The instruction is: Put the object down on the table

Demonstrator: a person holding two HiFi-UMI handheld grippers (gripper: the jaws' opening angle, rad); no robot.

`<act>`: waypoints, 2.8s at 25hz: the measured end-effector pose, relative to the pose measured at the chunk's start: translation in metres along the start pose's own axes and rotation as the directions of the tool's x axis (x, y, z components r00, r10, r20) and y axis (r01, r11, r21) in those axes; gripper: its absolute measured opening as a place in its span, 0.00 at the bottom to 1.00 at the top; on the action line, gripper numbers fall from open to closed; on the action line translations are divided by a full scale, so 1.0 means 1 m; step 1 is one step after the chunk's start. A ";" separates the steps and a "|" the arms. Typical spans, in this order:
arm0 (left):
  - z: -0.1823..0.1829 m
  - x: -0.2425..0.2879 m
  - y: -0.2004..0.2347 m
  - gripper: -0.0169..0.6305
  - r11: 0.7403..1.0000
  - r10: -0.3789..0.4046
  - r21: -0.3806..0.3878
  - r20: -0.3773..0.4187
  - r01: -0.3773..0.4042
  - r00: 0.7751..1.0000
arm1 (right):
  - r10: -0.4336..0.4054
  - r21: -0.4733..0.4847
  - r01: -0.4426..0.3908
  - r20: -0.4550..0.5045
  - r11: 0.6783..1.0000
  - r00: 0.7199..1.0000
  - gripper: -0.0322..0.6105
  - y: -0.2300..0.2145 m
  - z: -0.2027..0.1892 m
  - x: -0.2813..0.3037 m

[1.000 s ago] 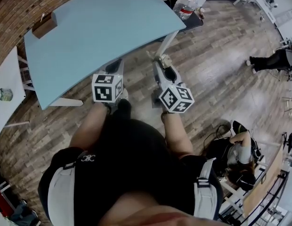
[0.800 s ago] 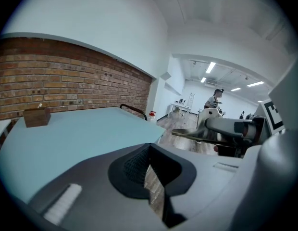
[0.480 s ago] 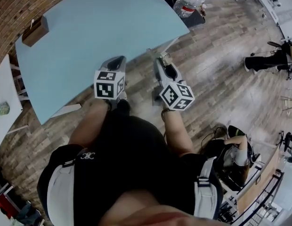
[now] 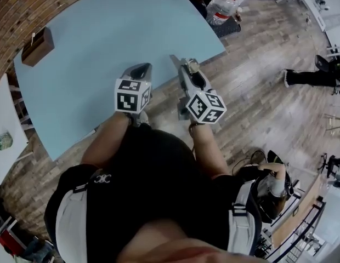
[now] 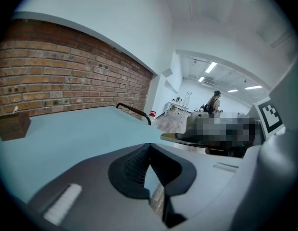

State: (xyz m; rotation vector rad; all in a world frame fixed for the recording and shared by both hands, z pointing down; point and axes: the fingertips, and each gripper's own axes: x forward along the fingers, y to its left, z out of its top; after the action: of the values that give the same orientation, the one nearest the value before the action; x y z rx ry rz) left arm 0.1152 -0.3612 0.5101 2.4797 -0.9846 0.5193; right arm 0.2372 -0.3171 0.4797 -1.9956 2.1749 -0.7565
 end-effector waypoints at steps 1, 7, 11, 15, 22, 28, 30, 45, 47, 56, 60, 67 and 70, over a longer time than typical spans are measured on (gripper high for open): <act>0.004 0.005 0.000 0.03 1.000 -0.010 0.004 -0.001 0.010 1.000 | -0.003 -0.003 0.003 -0.003 1.000 1.000 0.35 -0.001 0.002 0.006; 0.009 0.026 0.013 0.03 1.000 -0.028 -0.014 -0.024 0.028 0.999 | -0.025 0.007 0.025 -0.034 1.000 0.999 0.35 -0.011 0.004 0.032; 0.010 0.032 0.024 0.03 1.000 -0.008 -0.030 -0.036 0.007 0.999 | -0.017 0.006 0.017 -0.069 1.000 0.997 0.35 -0.014 -0.002 0.047; 0.011 0.036 0.036 0.03 0.998 0.035 -0.055 -0.043 -0.037 0.998 | 0.006 -0.004 -0.006 -0.110 1.000 0.994 0.35 -0.021 -0.009 0.064; 0.014 0.038 0.061 0.03 0.985 0.128 -0.112 -0.042 -0.132 0.991 | 0.062 -0.028 -0.069 -0.205 0.997 0.977 0.35 -0.037 -0.029 0.100; 0.003 0.053 0.065 0.03 0.973 0.165 -0.151 -0.083 -0.176 0.983 | 0.058 -0.137 -0.095 -0.248 0.986 0.967 0.35 -0.062 -0.042 0.122; 0.001 0.056 0.063 0.03 0.968 0.180 -0.157 -0.092 -0.193 0.979 | 0.066 -0.172 -0.115 -0.269 0.978 0.961 0.35 -0.068 -0.048 0.128; -0.013 0.043 0.064 0.03 0.925 0.306 -0.191 -0.133 -0.328 0.943 | 0.101 -0.226 -0.227 -0.463 0.947 0.881 0.35 -0.087 -0.125 0.155; -0.014 0.041 0.065 0.03 0.922 0.314 -0.193 -0.133 -0.335 0.940 | 0.097 -0.231 -0.235 -0.486 0.944 0.869 0.35 -0.089 -0.136 0.155; -0.020 0.035 0.068 0.03 0.912 0.329 -0.211 -0.138 -0.352 0.934 | 0.079 -0.249 -0.254 -0.551 0.935 0.831 0.35 -0.093 -0.160 0.155; -0.022 0.035 0.066 0.03 0.912 0.326 -0.213 -0.144 -0.351 0.934 | 0.067 -0.255 -0.255 -0.571 0.933 0.818 0.34 -0.096 -0.167 0.154; -0.023 0.037 0.065 0.03 0.914 0.319 -0.213 -0.150 -0.346 0.936 | 0.056 -0.257 -0.256 -0.596 0.932 0.801 0.34 -0.100 -0.175 0.153; -0.022 0.037 0.063 0.03 0.915 0.317 -0.210 -0.149 -0.344 0.937 | 0.059 -0.255 -0.258 -0.594 0.932 0.802 0.34 -0.100 -0.175 0.154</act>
State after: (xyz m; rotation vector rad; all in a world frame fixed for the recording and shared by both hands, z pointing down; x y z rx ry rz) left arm 0.0914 -0.4125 0.5617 2.0628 -1.3471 0.6013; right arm 0.2385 -0.4158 0.7133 -1.8348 2.9454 -1.1721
